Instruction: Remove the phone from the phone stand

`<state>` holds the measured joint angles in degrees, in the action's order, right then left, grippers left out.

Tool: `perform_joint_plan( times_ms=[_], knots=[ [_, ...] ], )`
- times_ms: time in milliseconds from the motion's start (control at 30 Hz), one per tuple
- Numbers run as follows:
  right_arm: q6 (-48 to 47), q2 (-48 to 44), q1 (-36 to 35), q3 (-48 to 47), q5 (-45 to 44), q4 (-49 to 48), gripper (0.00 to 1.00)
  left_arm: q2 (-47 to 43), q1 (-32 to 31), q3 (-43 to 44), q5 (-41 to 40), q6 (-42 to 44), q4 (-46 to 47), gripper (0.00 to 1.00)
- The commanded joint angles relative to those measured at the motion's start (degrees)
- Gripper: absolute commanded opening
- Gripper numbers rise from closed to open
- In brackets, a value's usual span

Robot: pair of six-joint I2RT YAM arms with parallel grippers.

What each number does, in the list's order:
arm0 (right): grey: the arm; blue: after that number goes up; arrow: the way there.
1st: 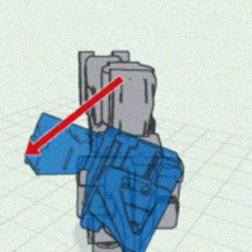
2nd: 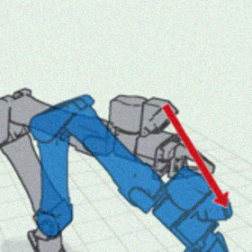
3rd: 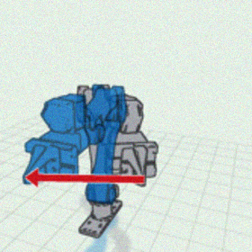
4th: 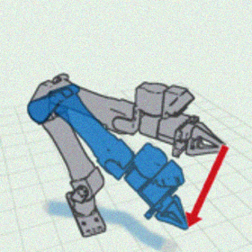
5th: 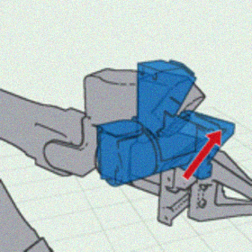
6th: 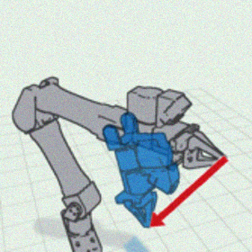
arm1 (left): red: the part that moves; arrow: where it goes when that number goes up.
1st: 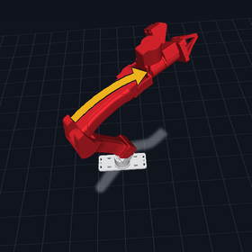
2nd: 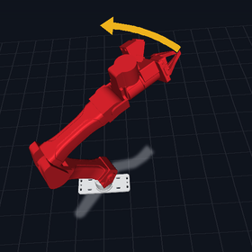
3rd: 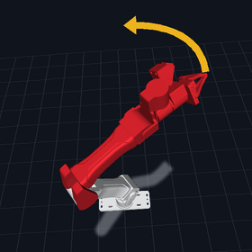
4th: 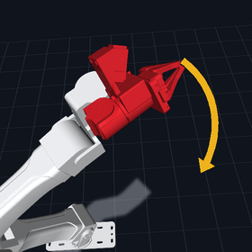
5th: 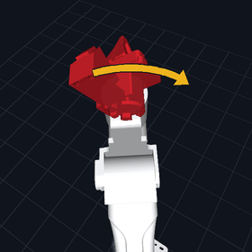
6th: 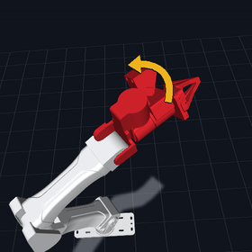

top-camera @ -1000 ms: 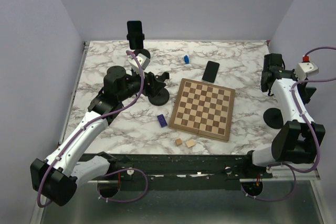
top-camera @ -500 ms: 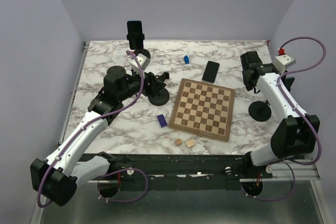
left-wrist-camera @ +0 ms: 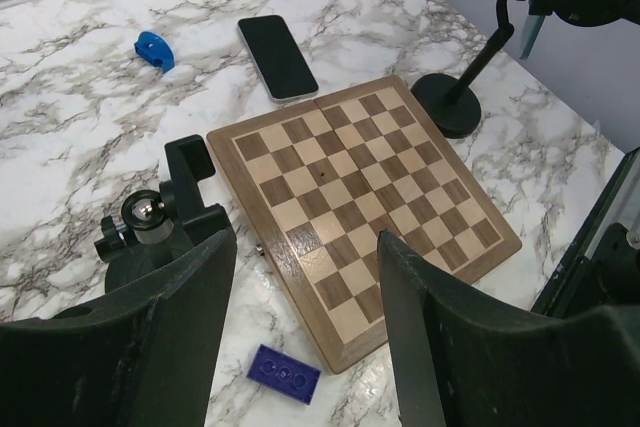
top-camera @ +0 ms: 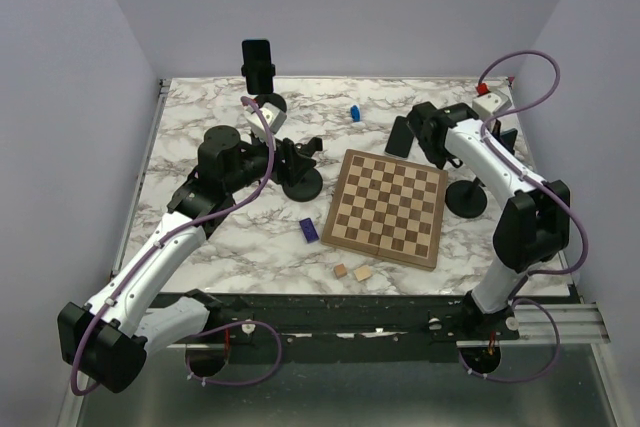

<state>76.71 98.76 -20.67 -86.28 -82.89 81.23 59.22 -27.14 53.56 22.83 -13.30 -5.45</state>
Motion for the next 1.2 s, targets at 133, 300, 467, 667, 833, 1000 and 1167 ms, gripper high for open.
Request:
perform_joint_plan(
  times_ms=[133,300,467,667,833,1000,1167],
  knots=[
    [3.0,-0.4,-0.5,0.4,5.1,0.0,0.68,-0.3,-0.4,0.6,1.3,0.3,0.3,0.67],
    [-18.2,-5.0,-2.1,1.7,8.1,-13.5,0.88,-0.5,-0.4,0.1,1.0,0.4,0.8,0.67],
    [-50.1,-20.6,-2.3,13.7,24.2,-45.8,1.00,-1.6,-0.7,-0.7,-0.5,1.6,1.4,0.68],
    [-58.0,-26.6,-2.3,11.5,39.3,-49.2,1.00,-6.3,-3.9,-3.9,-5.0,4.7,5.0,0.73],
    [-61.8,-28.5,-2.3,7.7,45.8,-49.0,1.00,-10.4,-11.4,-6.9,-9.5,6.9,10.6,0.73],
    [-64.9,-34.3,-2.2,9.1,47.0,-54.0,1.00,-6.4,-21.6,-5.3,-16.0,2.2,15.8,0.73],
    [-68.0,-31.6,2.0,4.7,50.6,-50.6,1.00,6.2,-30.3,0.4,-20.6,0.2,21.7,0.73]
  ],
)
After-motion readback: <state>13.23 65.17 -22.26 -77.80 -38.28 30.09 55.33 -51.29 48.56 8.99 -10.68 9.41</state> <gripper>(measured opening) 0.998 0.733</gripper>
